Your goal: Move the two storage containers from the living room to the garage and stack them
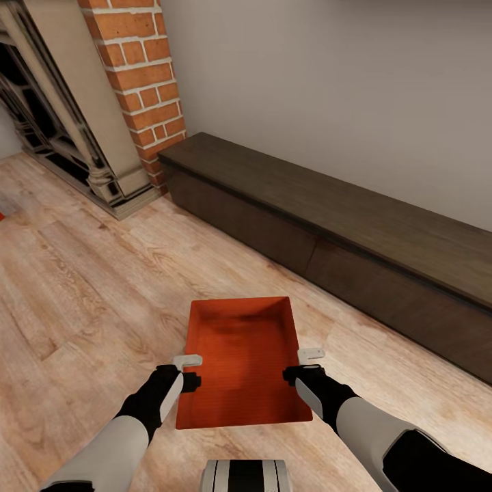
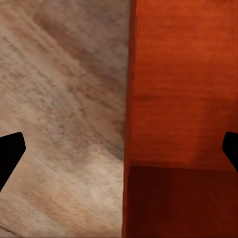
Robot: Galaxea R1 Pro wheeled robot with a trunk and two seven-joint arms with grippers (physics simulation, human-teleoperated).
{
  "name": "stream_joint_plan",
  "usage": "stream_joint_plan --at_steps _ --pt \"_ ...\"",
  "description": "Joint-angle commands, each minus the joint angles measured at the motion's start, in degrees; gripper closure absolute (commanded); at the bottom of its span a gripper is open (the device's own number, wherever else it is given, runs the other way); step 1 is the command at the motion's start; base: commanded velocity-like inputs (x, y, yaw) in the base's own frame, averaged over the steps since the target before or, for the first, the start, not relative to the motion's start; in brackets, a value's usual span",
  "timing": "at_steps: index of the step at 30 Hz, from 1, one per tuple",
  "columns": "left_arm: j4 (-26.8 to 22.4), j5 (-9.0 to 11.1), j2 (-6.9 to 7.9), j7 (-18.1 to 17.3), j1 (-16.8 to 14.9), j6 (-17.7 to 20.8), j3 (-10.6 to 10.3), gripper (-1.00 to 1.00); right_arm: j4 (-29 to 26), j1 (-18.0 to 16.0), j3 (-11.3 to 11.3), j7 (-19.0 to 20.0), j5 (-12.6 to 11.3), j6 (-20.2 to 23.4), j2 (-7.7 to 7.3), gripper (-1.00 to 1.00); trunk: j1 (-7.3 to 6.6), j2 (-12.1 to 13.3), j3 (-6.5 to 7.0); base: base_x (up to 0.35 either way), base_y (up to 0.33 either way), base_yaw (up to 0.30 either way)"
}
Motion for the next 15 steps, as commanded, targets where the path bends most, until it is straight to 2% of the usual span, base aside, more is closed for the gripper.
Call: stream_joint_plan --at_steps 1,12,13,15 --pt "-0.1 0.3 -0.24 0.1 0.0 0.3 0.2 -1.0 -0.1 0.0 0.5 -0.4 -0.4 0.3 -0.03 -1.0 -0.01 0.0 -0.04 0.0 0.0 0.0" --pt "-0.2 0.3 -0.49 0.1 0.0 0.3 0.3 -1.0 -0.1 0.0 0.5 -0.4 -0.4 0.3 -0.03 -1.0 -0.01 0.0 -0.04 0.0 0.0 0.0" --pt "-0.1 0.3 -0.5 0.1 0.0 0.3 0.3 1.0 -0.1 0.0 0.5 -0.4 -0.4 0.3 0.0 1.0 -0.01 0.0 -0.04 0.0 0.0 0.0" --pt "0.0 0.2 -0.5 0.1 0.0 0.3 0.3 1.0 -0.1 0.0 0.5 -0.4 -0.4 0.3 0.04 1.0 -0.01 0.0 -0.04 0.0 0.0 0.0"
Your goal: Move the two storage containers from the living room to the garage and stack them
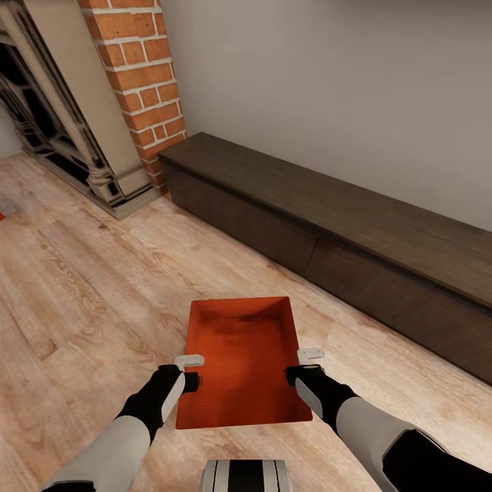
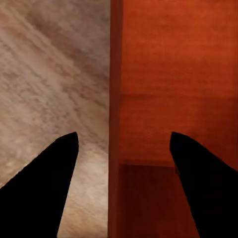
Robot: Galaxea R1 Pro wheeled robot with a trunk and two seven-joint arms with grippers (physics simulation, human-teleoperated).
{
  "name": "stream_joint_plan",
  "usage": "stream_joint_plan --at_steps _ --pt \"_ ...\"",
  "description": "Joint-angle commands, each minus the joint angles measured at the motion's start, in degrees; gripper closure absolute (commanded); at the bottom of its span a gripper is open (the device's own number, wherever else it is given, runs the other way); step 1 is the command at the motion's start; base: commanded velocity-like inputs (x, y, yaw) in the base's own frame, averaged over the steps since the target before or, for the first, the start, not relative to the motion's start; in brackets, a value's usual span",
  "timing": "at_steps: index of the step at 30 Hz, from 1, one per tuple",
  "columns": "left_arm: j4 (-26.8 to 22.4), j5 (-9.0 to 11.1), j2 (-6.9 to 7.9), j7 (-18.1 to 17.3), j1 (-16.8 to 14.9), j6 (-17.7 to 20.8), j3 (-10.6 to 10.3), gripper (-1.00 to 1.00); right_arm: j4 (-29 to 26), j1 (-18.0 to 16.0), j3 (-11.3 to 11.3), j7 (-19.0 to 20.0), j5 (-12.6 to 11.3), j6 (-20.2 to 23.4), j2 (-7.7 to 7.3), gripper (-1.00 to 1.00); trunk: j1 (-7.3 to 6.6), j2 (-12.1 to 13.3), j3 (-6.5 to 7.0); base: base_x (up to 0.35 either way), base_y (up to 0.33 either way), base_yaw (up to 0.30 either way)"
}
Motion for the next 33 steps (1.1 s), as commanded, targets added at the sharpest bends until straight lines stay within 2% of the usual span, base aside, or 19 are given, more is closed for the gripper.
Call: stream_joint_plan --at_steps 1,20,33 --pt "-0.1 0.2 -0.06 0.2 0.0 0.2 0.2 1.0 -0.1 0.0 0.5 -0.4 -0.4 0.3 -0.03 1.0 -0.01 0.0 -0.04 0.0 0.0 0.0" --pt "-0.2 0.3 -0.13 0.5 0.0 0.2 0.2 1.0 -0.1 0.0 0.5 -0.4 -0.4 0.3 -0.27 1.0 -0.01 0.0 -0.04 0.0 0.0 0.0" --pt "-0.2 0.3 -0.06 0.6 0.0 0.3 0.3 1.0 -1.0 0.0 0.5 -0.4 -0.4 0.3 -0.2 1.0 -2.86 5.2 2.3 0.0 0.0 0.0"
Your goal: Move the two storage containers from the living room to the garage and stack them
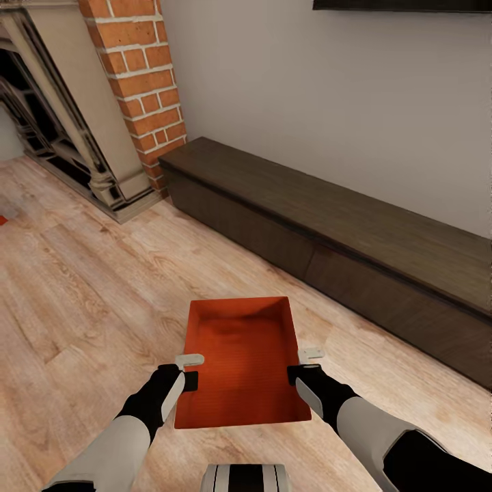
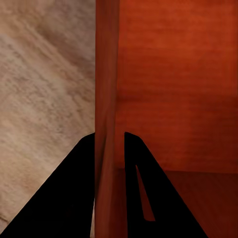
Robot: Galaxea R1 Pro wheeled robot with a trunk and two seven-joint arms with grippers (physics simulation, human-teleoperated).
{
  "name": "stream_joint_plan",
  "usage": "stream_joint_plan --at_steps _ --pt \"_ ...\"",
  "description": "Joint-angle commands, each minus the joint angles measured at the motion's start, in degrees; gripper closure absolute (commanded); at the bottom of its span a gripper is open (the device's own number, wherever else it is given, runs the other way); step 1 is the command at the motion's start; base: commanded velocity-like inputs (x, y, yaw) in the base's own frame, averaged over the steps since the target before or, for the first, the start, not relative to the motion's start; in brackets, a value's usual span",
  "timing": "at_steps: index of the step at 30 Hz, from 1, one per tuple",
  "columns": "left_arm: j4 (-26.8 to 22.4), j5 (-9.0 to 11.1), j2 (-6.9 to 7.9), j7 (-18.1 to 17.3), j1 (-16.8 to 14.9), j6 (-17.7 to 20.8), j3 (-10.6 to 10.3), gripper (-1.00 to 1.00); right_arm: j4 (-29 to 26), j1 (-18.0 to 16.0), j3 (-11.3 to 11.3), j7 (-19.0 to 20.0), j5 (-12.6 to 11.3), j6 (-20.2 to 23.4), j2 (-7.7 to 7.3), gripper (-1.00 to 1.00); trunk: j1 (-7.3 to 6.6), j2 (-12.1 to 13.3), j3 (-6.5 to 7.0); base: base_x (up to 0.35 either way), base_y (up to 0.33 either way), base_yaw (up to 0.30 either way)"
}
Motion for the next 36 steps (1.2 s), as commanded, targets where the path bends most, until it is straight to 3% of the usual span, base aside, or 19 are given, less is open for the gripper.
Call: stream_joint_plan --at_steps 1,36 --pt "0.0 -0.4 -0.07 0.5 0.0 0.4 0.1 1.0 -0.8 0.0 0.6 -0.3 -0.1 0.2 -0.01 1.0 -0.23 0.4 0.14 0.0 0.0 0.0" --pt "0.0 -0.4 0.01 0.5 0.0 0.4 0.3 1.0 -1.0 0.0 0.6 0.1 0.0 0.5 -0.1 1.0 -7.92 14.4 6.43 0.0 0.0 0.0"
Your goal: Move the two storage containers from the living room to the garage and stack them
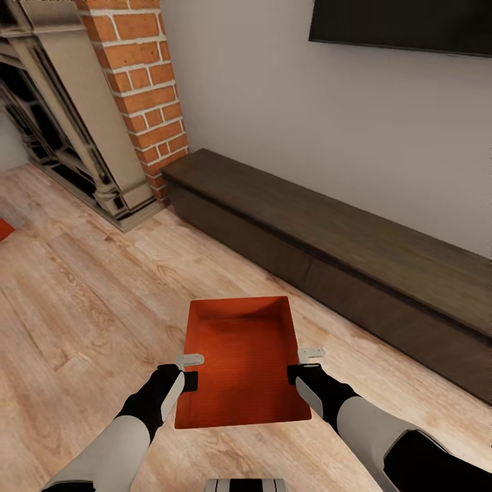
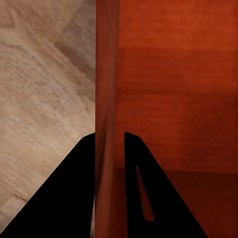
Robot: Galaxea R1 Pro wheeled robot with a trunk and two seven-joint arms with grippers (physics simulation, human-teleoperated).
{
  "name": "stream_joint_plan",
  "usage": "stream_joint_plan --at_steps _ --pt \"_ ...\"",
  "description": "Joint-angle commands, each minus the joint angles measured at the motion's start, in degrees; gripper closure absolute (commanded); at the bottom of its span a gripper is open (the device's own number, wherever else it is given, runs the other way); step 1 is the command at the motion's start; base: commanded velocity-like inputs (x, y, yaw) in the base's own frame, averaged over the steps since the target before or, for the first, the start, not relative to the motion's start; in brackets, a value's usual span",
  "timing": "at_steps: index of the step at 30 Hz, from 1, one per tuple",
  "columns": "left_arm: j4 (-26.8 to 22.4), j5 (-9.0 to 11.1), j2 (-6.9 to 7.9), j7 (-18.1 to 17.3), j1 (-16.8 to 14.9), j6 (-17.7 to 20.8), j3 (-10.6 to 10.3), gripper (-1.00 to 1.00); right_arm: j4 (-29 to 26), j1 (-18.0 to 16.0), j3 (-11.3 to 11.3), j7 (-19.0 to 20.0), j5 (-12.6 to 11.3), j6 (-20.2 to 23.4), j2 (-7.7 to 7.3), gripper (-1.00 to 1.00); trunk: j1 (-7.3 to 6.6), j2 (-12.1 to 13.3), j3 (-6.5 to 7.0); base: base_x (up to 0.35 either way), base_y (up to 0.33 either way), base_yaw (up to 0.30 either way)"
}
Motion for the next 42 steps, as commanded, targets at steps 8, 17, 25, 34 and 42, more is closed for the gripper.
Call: stream_joint_plan --at_steps 8,17,25,34,42 --pt "0.0 -0.6 -0.03 0.6 0.0 0.5 0.3 1.0 -0.6 0.0 0.9 0.6 -0.6 0.0 -0.11 1.0 -1.77 3.2 1.4 0.0 0.0 0.0" --pt "0.0 -0.6 -0.03 0.6 0.0 0.5 0.4 1.0 -0.6 -0.1 0.9 0.6 -0.6 0.1 -0.06 1.0 -3.75 6.8 3.02 0.0 0.0 0.0" --pt "0.0 -0.6 -0.03 0.6 0.0 0.5 0.4 1.0 -0.5 -0.1 1.0 0.6 -0.5 0.4 -0.1 1.0 -5.5 10.0 4.45 0.0 0.0 0.0" --pt "0.0 -0.6 -0.03 0.6 0.0 0.5 0.4 1.0 -0.5 -0.1 1.0 0.6 -0.5 0.4 -0.09 1.0 -7.48 13.6 6.07 0.0 0.0 0.0" --pt "0.0 -0.6 -0.03 0.6 0.0 0.5 0.4 1.0 -0.6 0.0 1.0 0.6 -0.5 -0.2 -0.03 1.0 -9.24 16.8 7.51 0.0 0.0 0.0"
